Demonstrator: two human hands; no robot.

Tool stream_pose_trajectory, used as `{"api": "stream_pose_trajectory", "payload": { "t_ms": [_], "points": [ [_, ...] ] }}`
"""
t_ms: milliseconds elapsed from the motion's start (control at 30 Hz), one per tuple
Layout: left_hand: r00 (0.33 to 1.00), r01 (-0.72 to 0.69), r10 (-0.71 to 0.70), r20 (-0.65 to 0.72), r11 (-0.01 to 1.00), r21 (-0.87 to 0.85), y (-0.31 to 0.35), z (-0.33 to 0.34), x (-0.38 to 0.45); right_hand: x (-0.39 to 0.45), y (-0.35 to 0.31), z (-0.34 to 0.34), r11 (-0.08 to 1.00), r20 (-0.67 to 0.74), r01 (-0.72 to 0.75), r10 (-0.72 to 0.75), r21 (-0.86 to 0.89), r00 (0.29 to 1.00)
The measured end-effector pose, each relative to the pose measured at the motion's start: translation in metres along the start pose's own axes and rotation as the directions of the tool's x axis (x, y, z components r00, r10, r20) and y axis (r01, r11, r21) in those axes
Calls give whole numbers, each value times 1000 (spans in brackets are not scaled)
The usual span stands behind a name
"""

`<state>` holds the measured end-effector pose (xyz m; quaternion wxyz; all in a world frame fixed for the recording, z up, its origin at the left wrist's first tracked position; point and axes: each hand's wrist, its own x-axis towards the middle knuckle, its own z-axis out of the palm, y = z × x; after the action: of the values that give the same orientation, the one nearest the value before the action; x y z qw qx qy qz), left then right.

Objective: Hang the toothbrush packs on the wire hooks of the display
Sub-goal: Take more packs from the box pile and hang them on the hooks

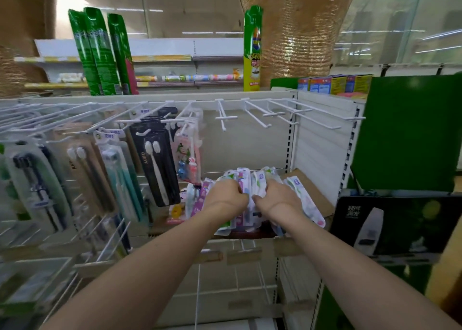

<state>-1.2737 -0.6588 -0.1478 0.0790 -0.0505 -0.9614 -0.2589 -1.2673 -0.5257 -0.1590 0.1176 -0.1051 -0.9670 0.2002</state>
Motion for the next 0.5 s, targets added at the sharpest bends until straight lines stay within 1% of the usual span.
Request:
{"api": "stream_pose_trajectory", "payload": {
  "t_ms": [133, 200, 267, 333, 433, 500],
  "points": [
    [997, 35, -36, 62, 999, 12, 15, 9, 4, 3, 0, -3, 997, 41, -52, 49, 65, 998],
    [999, 48, -49, 24, 998, 31, 15, 9, 6, 4, 3, -4, 985, 54, -89, 81, 148, 995],
    [997, 63, -59, -52, 995, 80, 9, 7, 10, 6, 9, -4, 962, 44, -122, 115, 246, 992],
    [991, 120, -113, -68, 987, 107, -2, 6, 14, 8, 14, -3, 931, 27, -146, 145, 334, 989],
    [974, 214, -222, 50, 969, 124, -19, 7, 15, 6, 16, -4, 877, -36, -159, 196, 454, 980],
    [966, 229, -241, 92, 966, 123, -24, 9, 14, 4, 14, -2, 827, -82, -137, 215, 545, 973]
  ]
}}
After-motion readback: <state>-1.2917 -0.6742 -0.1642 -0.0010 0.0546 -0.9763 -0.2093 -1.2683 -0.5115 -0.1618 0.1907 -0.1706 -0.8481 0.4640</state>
